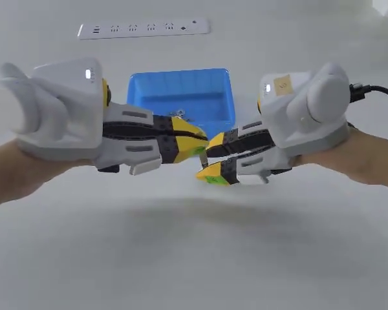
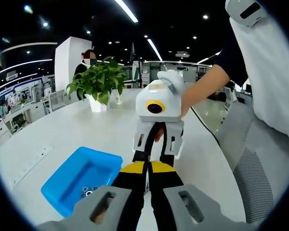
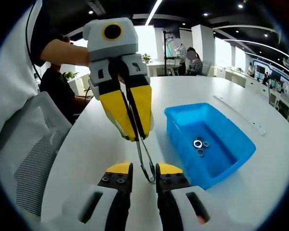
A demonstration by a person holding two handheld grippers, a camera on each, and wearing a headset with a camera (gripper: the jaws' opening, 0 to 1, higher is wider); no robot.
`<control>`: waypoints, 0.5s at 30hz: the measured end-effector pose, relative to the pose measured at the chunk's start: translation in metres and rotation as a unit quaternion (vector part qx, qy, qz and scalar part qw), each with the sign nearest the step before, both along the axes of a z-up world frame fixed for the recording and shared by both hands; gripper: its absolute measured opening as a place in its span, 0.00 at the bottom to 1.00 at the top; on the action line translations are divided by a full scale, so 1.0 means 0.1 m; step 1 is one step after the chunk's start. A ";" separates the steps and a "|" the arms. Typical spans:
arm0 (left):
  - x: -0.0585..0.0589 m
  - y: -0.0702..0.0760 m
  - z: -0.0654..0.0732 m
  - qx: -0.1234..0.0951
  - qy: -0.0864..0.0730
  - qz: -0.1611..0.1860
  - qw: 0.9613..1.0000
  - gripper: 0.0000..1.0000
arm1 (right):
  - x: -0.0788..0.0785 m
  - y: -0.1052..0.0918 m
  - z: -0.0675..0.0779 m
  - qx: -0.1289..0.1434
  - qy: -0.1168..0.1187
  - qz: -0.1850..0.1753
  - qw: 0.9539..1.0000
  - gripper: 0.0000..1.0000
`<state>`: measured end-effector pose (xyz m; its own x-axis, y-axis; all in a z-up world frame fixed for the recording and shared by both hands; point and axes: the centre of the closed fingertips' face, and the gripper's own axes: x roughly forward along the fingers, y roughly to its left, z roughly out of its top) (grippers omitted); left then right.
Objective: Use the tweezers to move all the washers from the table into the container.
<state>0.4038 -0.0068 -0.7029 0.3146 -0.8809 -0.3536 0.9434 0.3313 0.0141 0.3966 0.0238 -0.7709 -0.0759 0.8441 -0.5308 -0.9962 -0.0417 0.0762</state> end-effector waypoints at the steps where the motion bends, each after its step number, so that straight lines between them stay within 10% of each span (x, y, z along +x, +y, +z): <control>1: 0.00 0.00 0.00 0.000 0.000 0.000 1.000 0.05 | 0.00 0.00 -0.01 0.000 -0.006 0.002 1.000 0.18; 15: 0.00 -0.04 0.02 0.002 0.000 0.002 1.000 0.05 | 0.05 0.02 -0.01 0.006 -0.030 0.010 0.999 0.10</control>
